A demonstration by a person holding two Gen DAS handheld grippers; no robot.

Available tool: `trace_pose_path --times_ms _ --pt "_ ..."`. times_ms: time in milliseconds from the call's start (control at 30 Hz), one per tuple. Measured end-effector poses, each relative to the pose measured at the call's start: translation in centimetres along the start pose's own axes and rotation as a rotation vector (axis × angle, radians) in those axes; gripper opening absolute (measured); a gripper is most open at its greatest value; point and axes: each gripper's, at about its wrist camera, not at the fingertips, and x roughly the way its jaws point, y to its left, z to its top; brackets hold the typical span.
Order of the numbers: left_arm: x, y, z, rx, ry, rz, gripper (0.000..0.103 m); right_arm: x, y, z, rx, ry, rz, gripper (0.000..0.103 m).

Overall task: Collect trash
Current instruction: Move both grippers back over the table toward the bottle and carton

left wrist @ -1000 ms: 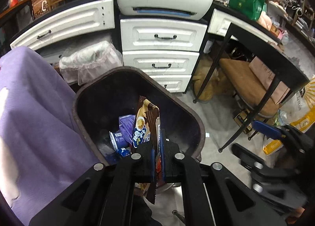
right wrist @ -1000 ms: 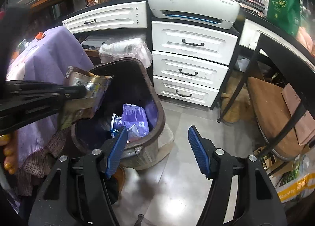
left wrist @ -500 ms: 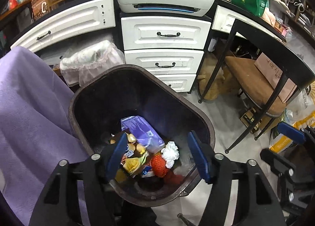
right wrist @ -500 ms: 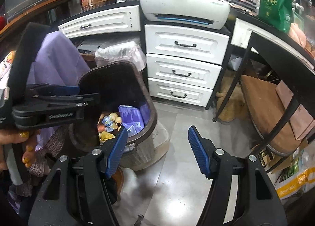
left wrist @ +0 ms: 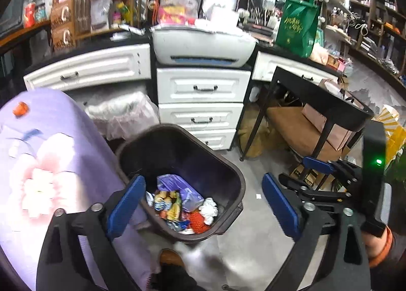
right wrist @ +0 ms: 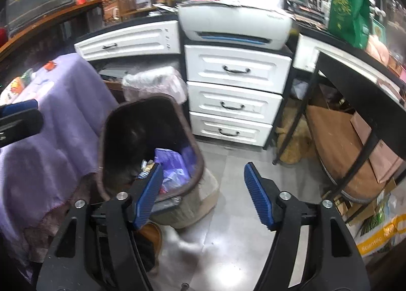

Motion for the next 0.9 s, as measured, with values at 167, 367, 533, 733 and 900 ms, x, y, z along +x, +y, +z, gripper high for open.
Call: trace_pose_path --times_ms 167,367,533,733,900 --pt "-3.8 3.1 -0.1 -0.003 -0.03 0.087 0.097 -1.3 3.7 1.4 -0.07 -0.036 0.071 0.078" --pt "-8.0 8.5 -1.1 -0.045 -0.048 0.215 0.097 -2.4 9.1 2.9 -0.152 -0.052 0.186 0.079" --pt "-11.9 14.0 -2.6 -0.128 -0.063 0.352 0.097 -2.9 13.9 3.9 -0.236 -0.059 0.286 0.079" --pt "-15.7 21.6 -4.9 -0.252 -0.064 0.513 0.097 -3.4 19.9 5.3 -0.316 -0.061 0.395 0.079" --pt "-16.5 28.1 -5.2 -0.242 -0.016 0.581 0.097 -3.7 23.7 6.2 -0.349 -0.063 0.444 0.079"
